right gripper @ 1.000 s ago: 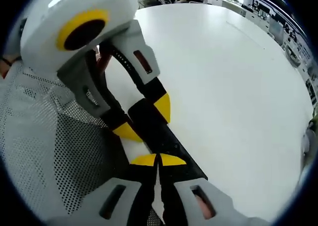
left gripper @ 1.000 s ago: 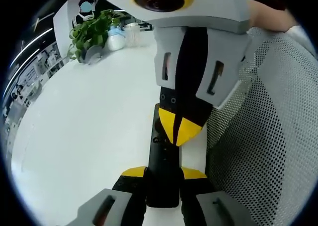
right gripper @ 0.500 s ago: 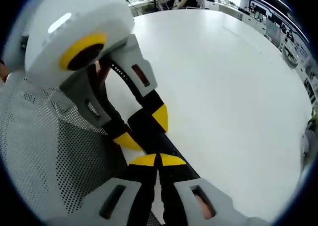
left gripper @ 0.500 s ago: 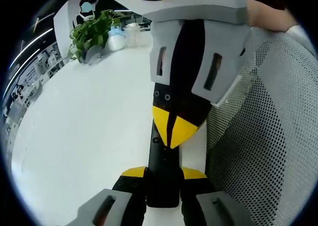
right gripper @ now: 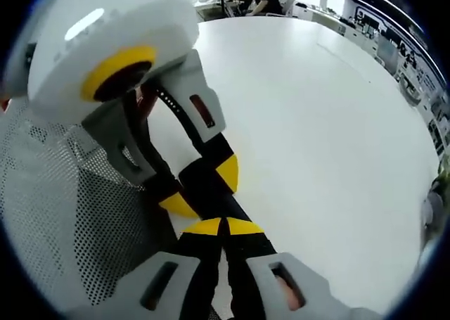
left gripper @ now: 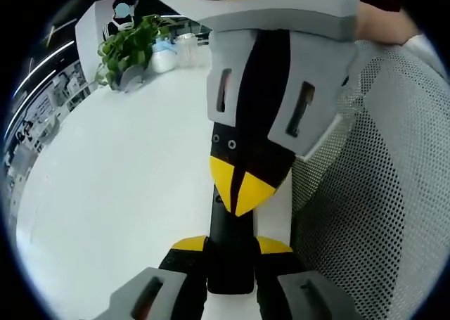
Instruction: Press the specified remote control buttons in sequence, fully releasing each button before pressing the next.
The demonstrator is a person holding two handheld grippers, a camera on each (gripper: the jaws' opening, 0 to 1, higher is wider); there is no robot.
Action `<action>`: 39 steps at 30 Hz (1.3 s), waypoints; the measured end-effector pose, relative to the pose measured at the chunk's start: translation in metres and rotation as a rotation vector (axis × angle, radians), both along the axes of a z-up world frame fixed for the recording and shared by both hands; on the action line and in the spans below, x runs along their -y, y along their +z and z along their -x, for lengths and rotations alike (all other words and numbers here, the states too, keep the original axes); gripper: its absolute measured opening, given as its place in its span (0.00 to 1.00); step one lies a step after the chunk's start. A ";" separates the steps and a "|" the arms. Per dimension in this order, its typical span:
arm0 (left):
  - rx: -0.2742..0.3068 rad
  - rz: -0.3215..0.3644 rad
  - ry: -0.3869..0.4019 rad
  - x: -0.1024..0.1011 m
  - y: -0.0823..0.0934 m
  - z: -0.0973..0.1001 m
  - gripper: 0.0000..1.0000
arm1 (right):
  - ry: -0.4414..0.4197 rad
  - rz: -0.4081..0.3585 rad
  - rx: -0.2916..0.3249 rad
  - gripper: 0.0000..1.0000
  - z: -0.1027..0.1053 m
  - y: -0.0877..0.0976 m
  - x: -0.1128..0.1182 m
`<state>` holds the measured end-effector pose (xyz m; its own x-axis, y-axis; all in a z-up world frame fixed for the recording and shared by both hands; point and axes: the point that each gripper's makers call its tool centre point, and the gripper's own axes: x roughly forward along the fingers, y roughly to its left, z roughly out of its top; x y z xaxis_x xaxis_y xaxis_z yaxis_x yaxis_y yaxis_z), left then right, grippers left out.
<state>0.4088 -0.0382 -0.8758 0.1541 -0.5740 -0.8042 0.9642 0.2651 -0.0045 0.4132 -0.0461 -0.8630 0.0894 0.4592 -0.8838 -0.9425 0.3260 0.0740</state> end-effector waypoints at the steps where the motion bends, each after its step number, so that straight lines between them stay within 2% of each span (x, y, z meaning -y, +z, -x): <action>1: 0.000 0.000 0.000 0.000 0.000 0.000 0.25 | 0.001 0.001 0.003 0.00 -0.001 0.000 0.000; 27: 0.000 -0.009 -0.008 0.001 0.000 0.000 0.25 | -0.010 0.007 -0.014 0.00 0.001 -0.004 0.001; 32: 0.000 -0.012 -0.012 0.001 0.000 0.000 0.25 | -0.055 -0.008 -0.037 0.00 0.000 -0.004 0.001; 36: -0.001 -0.012 -0.011 0.001 0.000 0.000 0.25 | -0.162 -0.019 -0.106 0.00 0.000 -0.005 0.001; 39: -0.002 -0.012 -0.012 0.001 0.000 0.000 0.25 | -0.136 0.007 -0.097 0.00 0.000 -0.005 -0.001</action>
